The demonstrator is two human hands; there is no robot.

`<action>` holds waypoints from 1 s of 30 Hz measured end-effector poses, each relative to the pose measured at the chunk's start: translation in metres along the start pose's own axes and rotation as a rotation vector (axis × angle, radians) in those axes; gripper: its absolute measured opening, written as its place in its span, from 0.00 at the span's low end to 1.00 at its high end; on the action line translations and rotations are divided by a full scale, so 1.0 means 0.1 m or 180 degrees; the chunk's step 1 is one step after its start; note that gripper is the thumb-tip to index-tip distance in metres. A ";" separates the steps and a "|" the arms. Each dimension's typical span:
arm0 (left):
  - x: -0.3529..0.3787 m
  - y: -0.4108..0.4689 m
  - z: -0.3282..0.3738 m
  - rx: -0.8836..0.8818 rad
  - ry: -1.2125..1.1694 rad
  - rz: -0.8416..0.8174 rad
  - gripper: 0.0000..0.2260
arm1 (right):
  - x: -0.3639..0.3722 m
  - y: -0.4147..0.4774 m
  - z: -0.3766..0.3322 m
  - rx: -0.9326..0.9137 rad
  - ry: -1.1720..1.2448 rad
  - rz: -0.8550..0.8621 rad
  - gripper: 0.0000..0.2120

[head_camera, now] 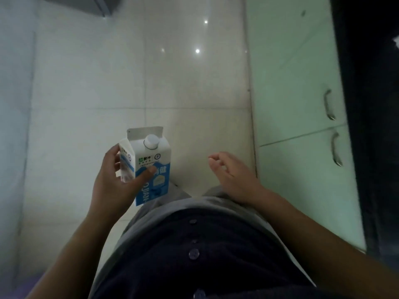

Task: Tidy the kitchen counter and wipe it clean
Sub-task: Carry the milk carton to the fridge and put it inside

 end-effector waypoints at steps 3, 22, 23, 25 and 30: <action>-0.74 0.16 -0.36 -0.0149 0.0020 0.0358 0.36 | 0.40 0.42 -0.73 -0.0277 -0.0214 -0.0218 0.17; -3.16 2.39 -1.29 -0.0711 -0.0337 0.1557 0.29 | 1.54 3.14 -4.02 -0.1259 -0.0915 -0.1033 0.19; -3.28 2.68 -1.26 -0.0696 -0.0343 0.1574 0.28 | 1.50 3.37 -4.25 -0.1284 -0.0913 -0.1025 0.19; -3.54 3.24 -1.13 -0.0642 -0.0286 0.1563 0.28 | 1.38 3.79 -4.72 -0.1338 -0.0895 -0.0955 0.19; -4.17 4.58 -0.77 -0.0351 -0.0181 0.1451 0.26 | 1.11 4.70 -5.69 -0.1404 -0.0833 -0.0807 0.19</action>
Point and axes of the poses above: each hand's wrist, its own y-axis towards the middle knuckle, its own x-axis out of the palm, z = x × y, the point moved 9 cm from there along y, towards the middle knuckle, and after that the axes turned 8 degrees about x, right-handed, at the moved point
